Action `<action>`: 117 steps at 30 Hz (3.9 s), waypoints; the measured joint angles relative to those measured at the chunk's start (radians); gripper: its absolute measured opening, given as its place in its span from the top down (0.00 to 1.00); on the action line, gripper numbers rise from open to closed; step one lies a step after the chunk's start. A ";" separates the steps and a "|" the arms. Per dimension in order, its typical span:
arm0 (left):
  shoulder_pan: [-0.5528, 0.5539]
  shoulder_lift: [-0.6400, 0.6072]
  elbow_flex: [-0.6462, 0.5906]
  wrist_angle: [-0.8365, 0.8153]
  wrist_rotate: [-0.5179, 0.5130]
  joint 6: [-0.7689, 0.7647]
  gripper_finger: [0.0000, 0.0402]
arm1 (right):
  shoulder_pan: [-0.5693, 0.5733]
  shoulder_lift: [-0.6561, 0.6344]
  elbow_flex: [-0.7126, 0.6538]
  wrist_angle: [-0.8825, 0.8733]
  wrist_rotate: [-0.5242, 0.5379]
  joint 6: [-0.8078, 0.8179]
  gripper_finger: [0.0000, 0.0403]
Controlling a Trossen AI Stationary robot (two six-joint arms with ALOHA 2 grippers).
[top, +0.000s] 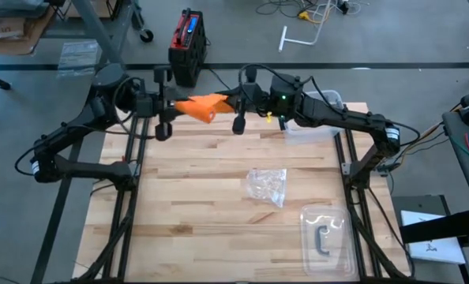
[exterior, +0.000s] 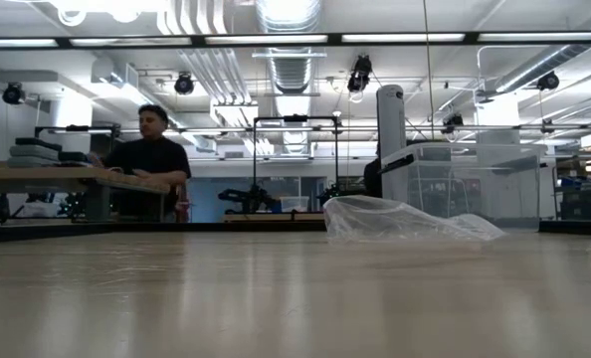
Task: Roll bandage
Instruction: Roll the orange bandage
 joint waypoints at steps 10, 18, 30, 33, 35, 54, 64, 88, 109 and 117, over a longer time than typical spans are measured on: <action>0.002 -0.063 0.000 -0.083 -0.116 0.000 0.80 | 0.001 -0.060 -0.007 -0.158 0.086 -0.029 1.00; 0.002 -0.019 0.000 0.011 -0.317 0.024 0.80 | 0.002 -0.066 -0.013 -0.187 0.008 0.000 1.00; 0.003 0.077 0.000 -0.017 -0.332 0.381 0.80 | 0.005 -0.056 -0.014 -0.218 -0.021 0.067 0.92; 0.002 0.080 0.000 -0.017 -0.332 0.505 0.80 | 0.005 -0.056 -0.014 -0.224 -0.024 0.106 0.82; 0.002 0.080 0.000 -0.016 -0.332 0.580 0.80 | 0.005 -0.056 -0.014 -0.229 -0.024 0.114 0.75; 0.003 0.080 0.000 -0.050 -0.357 0.739 0.80 | 0.000 -0.072 0.087 -0.164 -0.183 0.004 0.25; 0.003 0.079 0.000 -0.060 -0.355 0.847 0.80 | 0.015 0.006 0.084 -0.069 -0.009 0.124 0.16; 0.003 0.072 0.000 -0.037 -0.347 0.802 0.76 | 0.025 0.051 0.075 -0.013 0.009 0.092 0.62; 0.045 -0.056 -0.013 -0.117 -0.598 0.006 0.28 | -0.013 0.051 -0.055 0.266 -0.115 0.043 0.78; 0.086 -0.122 -0.172 -0.023 -0.556 -0.199 0.27 | -0.060 0.051 -0.228 0.477 -0.221 0.140 0.78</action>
